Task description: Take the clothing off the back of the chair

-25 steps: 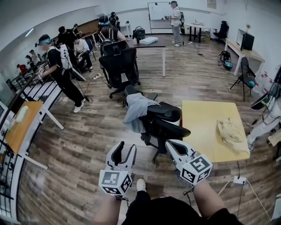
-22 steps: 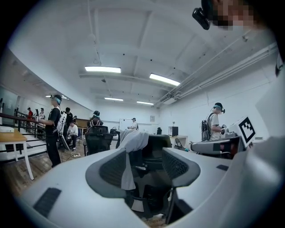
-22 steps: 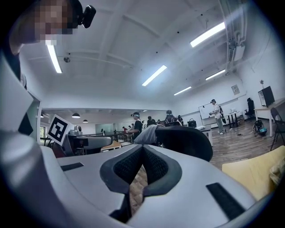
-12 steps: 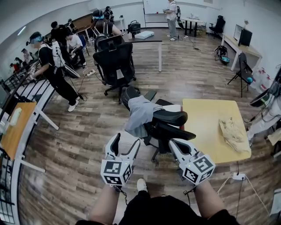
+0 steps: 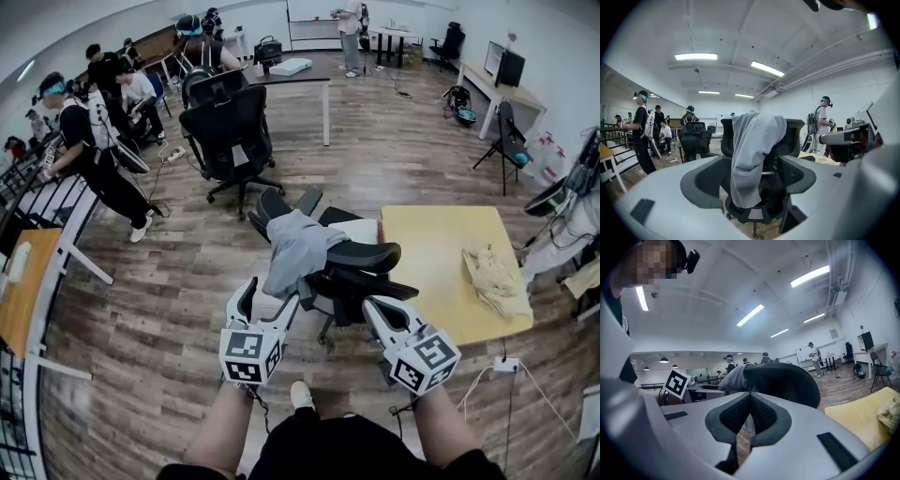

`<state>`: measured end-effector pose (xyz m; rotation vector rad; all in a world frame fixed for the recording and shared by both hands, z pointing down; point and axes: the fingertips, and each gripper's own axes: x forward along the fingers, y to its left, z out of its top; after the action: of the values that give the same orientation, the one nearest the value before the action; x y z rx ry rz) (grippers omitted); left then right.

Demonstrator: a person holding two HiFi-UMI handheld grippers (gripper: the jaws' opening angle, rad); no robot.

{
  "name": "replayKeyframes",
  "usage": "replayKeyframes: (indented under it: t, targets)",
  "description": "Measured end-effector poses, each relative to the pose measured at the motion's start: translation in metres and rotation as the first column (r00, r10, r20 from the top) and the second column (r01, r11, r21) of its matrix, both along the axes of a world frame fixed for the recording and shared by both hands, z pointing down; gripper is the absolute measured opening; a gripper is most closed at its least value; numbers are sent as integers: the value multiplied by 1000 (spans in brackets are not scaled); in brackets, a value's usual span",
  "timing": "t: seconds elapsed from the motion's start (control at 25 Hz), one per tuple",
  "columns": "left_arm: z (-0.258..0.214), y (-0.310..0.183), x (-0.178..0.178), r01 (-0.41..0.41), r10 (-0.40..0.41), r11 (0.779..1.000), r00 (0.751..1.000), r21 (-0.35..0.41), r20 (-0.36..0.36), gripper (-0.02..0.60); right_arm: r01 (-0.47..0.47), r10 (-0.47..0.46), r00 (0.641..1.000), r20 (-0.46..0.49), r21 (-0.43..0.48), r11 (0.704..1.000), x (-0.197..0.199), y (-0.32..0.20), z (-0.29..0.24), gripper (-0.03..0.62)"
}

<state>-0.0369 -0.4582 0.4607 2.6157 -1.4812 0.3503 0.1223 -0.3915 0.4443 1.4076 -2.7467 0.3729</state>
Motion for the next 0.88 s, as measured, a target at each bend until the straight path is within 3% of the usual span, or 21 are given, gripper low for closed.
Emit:
replayKeyframes:
  t: [0.4,0.48,0.56,0.64,0.88]
  targets:
    - [10,-23,8,-34,34,999,999,-15,23,354,-60,60,998,-6,-6,998,10,-8,1,12]
    - [9,-25,7,-23,23,1000,999,-8,26,304,-68,68,998,-5,-5,998,13,-7,1,12]
    - [7,-25,5,3,-3,1000,1000,5,29,155,-72,72,997,-3,-3,997,16,-5,1,12]
    - [6,-23,3,24,-24,1000,999,9,29,70,-74,74,997,0,-1,997,19,-3,0,12]
    - [1,-12,6,41,-41,999,999,-15,-3,54,-70,70,997,14,7,998,29,8,-4,12]
